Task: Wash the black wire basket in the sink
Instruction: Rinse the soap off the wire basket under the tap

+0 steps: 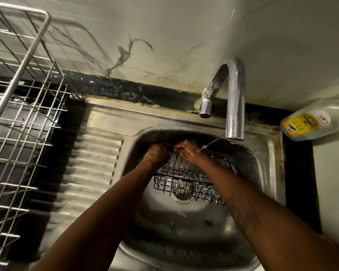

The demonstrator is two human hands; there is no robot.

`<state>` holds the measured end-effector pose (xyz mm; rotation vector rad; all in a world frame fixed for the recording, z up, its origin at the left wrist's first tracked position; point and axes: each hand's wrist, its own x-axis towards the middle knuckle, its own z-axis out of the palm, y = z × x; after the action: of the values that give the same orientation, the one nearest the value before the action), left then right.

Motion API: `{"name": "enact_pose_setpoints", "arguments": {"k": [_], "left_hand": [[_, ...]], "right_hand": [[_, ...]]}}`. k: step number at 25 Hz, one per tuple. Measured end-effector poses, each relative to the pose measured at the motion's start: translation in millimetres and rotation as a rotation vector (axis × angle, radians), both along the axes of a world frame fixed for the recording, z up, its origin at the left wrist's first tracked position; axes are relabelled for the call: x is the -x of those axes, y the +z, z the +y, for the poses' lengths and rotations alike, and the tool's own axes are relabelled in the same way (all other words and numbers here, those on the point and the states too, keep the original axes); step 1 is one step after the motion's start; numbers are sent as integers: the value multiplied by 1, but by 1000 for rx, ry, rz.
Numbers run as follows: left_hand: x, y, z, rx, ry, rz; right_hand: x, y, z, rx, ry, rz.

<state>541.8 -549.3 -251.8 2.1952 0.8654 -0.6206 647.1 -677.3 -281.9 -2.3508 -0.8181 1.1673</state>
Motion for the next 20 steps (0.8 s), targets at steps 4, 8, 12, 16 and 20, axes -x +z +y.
{"name": "enact_pose_setpoints", "arguments": {"k": [4,8,12,16,20], "left_hand": [[17,9,4,31,80,59],[25,21,-4,-165,83,36],[5,17,-22,-238,-320,-115],[-11,12,-9,-61,-375,-141],[-8,6,5,-109,-415,-89]], "right_hand": [[0,15,-18,94,-24,-6],[-7,15,-29,94,-4,37],[2,10,-20,62,55,-18],[-2,17,-27,20,-41,-89],[-17,12,-46,17,-65,-89]]}}
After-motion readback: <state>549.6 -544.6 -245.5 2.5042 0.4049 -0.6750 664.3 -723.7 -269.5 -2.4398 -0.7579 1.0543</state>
